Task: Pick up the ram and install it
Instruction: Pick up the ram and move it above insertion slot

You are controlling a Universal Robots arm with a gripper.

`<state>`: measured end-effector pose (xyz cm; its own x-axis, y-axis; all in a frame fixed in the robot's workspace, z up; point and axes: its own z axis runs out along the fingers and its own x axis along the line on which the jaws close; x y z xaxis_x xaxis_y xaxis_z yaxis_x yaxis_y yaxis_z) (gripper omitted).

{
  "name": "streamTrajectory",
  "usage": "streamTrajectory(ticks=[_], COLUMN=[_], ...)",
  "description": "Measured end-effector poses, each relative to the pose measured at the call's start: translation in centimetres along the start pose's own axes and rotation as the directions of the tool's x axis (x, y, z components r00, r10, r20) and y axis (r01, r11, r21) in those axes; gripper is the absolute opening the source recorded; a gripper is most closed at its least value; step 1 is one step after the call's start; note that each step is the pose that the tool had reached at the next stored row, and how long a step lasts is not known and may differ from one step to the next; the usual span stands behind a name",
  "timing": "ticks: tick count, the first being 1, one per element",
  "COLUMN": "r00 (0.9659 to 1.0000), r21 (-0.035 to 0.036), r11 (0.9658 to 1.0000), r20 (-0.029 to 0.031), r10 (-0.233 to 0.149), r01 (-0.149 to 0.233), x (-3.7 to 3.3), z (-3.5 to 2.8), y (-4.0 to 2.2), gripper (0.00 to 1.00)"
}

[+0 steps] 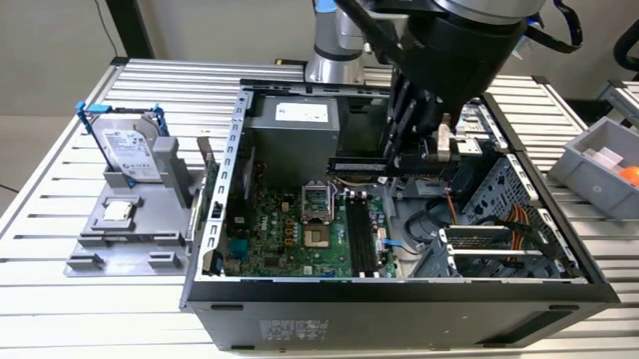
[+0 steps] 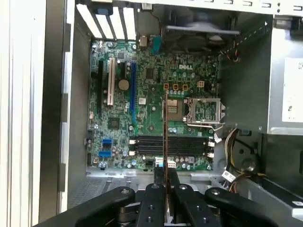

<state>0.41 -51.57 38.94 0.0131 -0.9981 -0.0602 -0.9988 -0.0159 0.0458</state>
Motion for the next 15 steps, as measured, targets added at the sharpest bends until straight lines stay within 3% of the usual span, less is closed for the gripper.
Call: streamTrajectory(ticks=[9, 11, 15], r00=[1.0, 1.0, 1.0], r21=[0.0, 0.0, 0.0001], r11=[1.0, 1.0, 1.0], r20=[0.0, -0.0002, 0.0], r10=[0.0, 0.0, 0.0], r01=[0.0, 0.0, 0.0], x=[-1.17, -1.7, -2.87], z=[0.08, 0.16, 0.45], y=[-3.7, -4.13, -4.24], gripper=[0.0, 0.0, 0.0])
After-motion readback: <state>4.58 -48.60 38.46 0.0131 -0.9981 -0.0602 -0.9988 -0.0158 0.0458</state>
